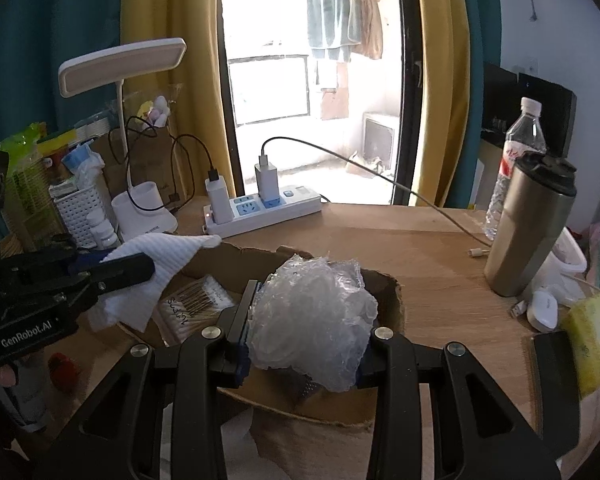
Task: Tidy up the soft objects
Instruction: 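Carry the bubble wrap with the right tool while the left tool carries the paper towel over the box, then open the right tool over the box while the left tool releases the paper towel inside, then move both tools back toward the chick-printed tissue pack and red pincushion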
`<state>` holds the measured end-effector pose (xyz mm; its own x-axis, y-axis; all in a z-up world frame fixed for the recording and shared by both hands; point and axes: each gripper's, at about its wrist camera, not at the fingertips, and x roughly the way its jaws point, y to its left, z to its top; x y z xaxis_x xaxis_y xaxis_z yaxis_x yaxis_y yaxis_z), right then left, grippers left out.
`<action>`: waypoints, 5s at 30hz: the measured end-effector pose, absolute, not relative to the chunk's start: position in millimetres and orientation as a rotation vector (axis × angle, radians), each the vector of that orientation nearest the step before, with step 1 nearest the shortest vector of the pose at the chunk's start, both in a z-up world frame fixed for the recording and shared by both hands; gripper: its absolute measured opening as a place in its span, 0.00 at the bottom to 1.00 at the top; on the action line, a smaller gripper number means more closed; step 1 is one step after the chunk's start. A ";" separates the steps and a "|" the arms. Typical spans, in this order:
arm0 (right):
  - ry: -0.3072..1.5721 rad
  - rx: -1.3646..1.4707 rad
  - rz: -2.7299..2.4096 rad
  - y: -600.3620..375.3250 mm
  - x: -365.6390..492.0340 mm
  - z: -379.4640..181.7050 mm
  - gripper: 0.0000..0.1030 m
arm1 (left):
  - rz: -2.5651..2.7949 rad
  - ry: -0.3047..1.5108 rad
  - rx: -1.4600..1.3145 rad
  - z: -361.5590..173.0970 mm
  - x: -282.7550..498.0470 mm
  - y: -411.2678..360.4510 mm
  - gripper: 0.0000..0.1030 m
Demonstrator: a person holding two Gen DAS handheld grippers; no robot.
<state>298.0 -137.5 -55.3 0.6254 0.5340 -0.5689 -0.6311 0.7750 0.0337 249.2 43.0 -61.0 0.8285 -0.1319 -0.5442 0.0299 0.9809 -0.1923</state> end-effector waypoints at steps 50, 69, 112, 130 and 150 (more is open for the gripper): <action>0.554 -0.145 0.678 -130.3 291.8 -40.0 0.59 | -0.036 0.558 -0.232 -51.3 242.6 50.2 0.63; 0.500 -0.165 0.683 -130.0 246.7 -21.3 0.60 | -0.028 0.491 -0.216 -34.9 192.4 53.3 0.63; 0.494 -0.174 0.625 -173.4 154.4 -36.8 0.64 | -0.024 0.458 -0.215 -49.2 87.1 34.5 0.64; 0.543 -0.196 0.657 -160.2 134.0 -64.4 0.70 | 0.027 0.507 -0.241 -84.6 57.1 50.6 0.64; 0.693 -0.179 0.645 -158.2 151.7 -121.3 0.74 | 0.167 0.634 -0.323 -129.9 66.9 81.7 0.64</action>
<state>151.7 -158.2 -121.3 0.5855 0.4926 -0.6438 -0.6075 0.7925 0.0540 66.9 81.7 -129.9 0.7944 0.0548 -0.6050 -0.2506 0.9368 -0.2442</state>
